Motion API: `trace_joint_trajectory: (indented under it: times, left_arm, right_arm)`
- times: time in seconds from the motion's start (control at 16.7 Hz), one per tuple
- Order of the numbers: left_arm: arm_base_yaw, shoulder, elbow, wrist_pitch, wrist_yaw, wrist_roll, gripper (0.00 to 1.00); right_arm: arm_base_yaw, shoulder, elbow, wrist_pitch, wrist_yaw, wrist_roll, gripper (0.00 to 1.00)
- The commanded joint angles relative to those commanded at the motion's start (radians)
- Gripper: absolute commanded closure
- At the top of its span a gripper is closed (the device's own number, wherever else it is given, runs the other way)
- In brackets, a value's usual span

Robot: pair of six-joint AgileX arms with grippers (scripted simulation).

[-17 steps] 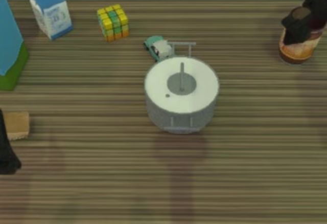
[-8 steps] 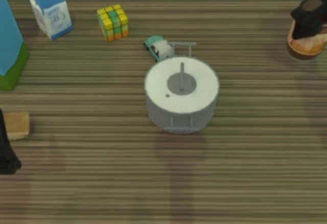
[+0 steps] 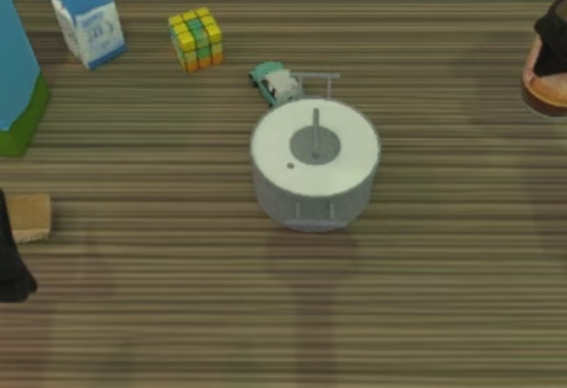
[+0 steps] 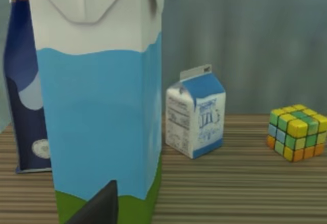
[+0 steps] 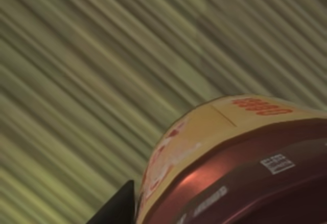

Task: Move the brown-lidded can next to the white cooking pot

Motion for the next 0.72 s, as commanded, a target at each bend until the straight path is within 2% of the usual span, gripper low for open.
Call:
trace_joint_trajectory:
  times: [0.3,0.42,0.54,0.72]
  left_arm:
    - [0.000,0.000,0.000,0.000,0.000,0.000,0.00]
    - [0.000,0.000,0.000,0.000,0.000,0.000,0.00]
    - [0.000,0.000,0.000,0.000,0.000,0.000,0.00]
    - [0.000,0.000,0.000,0.000,0.000,0.000,0.00]
  right_arm:
    - [-0.005,-0.003,-0.003,0.000,0.000,0.004,1.00]
    - [0.009,-0.009,-0.019,0.013,0.011,0.035,1.00]
    - [0.036,-0.021,-0.055,0.039,0.034,0.109,1.00]
    - [0.090,-0.049,-0.138,0.098,0.086,0.295,1.00]
